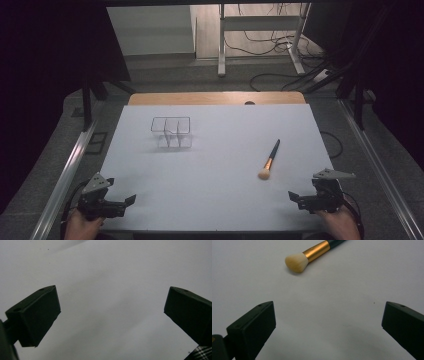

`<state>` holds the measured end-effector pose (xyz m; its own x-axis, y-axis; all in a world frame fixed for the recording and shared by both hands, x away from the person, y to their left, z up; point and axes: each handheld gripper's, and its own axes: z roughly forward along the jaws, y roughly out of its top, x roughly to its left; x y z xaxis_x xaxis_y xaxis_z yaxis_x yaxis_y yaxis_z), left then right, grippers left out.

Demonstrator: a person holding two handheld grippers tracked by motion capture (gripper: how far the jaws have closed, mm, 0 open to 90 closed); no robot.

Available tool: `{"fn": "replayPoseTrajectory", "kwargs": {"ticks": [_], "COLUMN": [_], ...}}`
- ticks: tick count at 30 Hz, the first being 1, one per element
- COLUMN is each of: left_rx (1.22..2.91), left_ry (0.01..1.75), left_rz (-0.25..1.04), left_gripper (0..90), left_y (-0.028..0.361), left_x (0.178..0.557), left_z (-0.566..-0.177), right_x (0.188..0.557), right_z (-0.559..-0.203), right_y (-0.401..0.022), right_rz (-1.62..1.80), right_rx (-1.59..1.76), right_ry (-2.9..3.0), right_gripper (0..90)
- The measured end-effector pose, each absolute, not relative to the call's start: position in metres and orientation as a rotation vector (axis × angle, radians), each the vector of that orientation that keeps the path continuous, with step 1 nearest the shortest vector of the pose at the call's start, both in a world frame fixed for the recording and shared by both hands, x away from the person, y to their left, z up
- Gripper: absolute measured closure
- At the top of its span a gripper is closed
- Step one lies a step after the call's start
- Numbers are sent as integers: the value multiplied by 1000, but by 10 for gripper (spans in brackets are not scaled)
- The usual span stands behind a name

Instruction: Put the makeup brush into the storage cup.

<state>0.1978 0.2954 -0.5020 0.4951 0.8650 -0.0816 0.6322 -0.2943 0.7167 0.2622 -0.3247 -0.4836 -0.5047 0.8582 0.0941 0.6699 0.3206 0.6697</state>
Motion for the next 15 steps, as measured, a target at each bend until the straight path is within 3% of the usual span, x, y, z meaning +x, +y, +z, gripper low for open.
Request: {"fn": "replayPoseTrajectory", "kwargs": {"ticks": [15], "left_rx": [2039], "left_ry": [1211], "left_rz": [420], "left_gripper": [11], "left_y": [294], "left_x": [198], "left_z": [-501], "right_x": [263], "right_z": [-490], "right_y": [-319], "right_rz": [882], "right_rx": [1374], "right_ry": [2368], "right_gripper": [0]}}
